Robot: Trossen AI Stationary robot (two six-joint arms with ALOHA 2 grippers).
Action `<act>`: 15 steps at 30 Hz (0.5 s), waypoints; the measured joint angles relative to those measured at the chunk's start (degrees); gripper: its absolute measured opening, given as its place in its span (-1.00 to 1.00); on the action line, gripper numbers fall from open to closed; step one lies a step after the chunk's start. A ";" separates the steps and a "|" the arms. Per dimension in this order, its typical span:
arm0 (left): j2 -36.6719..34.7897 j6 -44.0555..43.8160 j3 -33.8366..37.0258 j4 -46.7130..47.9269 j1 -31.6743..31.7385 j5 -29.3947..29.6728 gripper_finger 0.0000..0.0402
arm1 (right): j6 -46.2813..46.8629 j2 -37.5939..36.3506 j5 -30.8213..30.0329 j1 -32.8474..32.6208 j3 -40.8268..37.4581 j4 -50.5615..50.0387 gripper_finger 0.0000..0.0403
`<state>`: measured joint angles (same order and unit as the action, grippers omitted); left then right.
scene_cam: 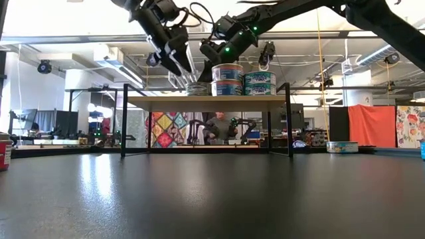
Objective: Stack canned seafood by type on shelf
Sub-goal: Stack the green tuna can on top of the green tuna can on the shelf
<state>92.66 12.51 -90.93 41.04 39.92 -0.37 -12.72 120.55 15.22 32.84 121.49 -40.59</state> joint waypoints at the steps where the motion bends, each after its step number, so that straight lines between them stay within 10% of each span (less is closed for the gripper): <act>1: -0.48 -0.24 -0.01 -0.17 0.00 -0.01 0.99 | 0.34 0.00 0.02 0.00 0.00 0.30 -0.95; 15: -0.18 -2.06 1.79 -1.69 0.00 1.41 0.99 | 0.69 -2.78 -3.17 0.47 3.54 1.03 -0.95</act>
<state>92.49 10.46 -89.14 39.35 39.92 1.04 -12.03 117.77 12.06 33.31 125.03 -39.56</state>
